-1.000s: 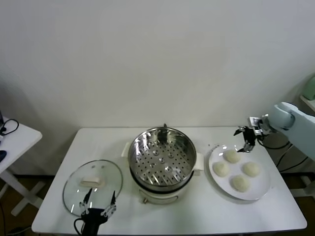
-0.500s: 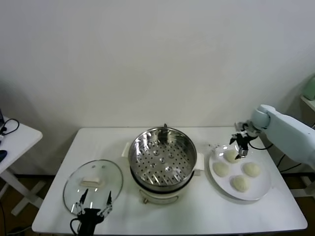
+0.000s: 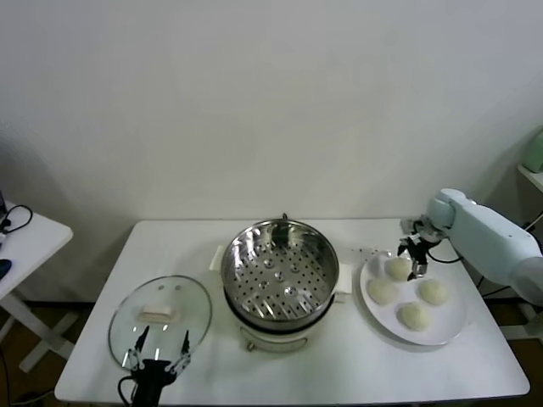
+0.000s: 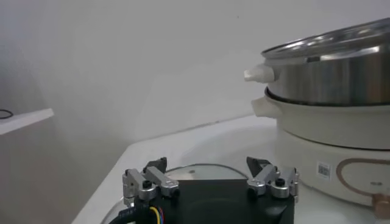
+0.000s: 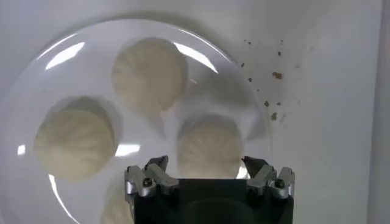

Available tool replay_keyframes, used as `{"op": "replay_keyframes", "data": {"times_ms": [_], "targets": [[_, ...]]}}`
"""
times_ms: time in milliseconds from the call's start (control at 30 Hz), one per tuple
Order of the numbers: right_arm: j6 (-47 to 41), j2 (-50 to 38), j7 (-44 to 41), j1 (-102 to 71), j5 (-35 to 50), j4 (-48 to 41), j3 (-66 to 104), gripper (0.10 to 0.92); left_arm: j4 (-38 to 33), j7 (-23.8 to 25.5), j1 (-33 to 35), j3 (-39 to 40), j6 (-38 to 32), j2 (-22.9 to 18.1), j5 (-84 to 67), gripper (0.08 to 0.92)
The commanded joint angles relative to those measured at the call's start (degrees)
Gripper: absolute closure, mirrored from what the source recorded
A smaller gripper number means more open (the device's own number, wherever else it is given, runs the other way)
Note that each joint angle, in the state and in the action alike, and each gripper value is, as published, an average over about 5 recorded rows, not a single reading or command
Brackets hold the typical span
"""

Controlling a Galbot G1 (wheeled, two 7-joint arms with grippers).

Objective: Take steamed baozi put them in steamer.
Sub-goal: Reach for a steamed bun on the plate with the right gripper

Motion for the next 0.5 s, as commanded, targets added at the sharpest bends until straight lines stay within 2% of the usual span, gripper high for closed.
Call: {"op": "replay_keyframes", "data": {"times_ms": [33, 200, 500], "targets": [[1.0, 1.3, 1.1, -1.1, -2.1, -2.4, 2.4, 0.203, 0.1, 0.0, 0.0, 0.0, 0.0, 0.1, 0.2, 0.177], [1.0, 1.9, 2.3, -1.3, -2.0, -2.7, 3.3, 0.247, 0.3, -0.1, -0.3, 0.0, 0.0, 0.1, 0.3, 0.177], [1.0, 1.1, 1.5, -0.9, -1.4, -0.2, 2.5, 0.403, 0.1, -0.1, -0.2, -0.3, 0.0, 0.1, 0.4, 0.177]]}}
